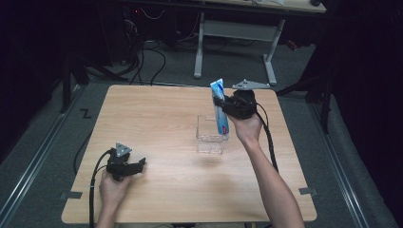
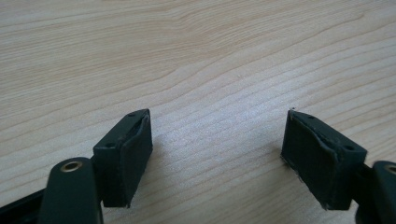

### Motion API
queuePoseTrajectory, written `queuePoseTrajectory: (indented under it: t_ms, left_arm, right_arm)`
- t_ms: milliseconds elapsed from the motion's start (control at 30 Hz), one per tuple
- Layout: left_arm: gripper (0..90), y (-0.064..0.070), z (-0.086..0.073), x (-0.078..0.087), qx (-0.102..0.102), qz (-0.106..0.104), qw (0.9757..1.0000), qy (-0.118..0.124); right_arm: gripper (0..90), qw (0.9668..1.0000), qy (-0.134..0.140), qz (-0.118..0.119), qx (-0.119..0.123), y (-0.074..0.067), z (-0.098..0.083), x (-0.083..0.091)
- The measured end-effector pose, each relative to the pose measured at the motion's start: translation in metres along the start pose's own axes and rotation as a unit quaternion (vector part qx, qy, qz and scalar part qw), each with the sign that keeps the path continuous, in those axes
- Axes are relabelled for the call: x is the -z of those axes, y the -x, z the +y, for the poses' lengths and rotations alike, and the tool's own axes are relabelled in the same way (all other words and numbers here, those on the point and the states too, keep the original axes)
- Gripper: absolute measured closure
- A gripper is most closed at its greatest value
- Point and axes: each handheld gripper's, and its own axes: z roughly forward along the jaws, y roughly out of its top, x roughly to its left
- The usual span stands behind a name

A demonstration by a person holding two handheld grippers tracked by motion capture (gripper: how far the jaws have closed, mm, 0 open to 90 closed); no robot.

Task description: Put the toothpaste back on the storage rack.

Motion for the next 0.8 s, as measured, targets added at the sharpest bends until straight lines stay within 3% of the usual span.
queuePoseTrajectory:
  t_ms: [800]
  left_arm:
    - [24.5,0.000,0.000,0.000,0.000,0.000,1.0000,0.000]
  right_arm:
    - [73.0,0.9997,-0.015,-0.013,-0.011,0.006,-0.014,-0.013]
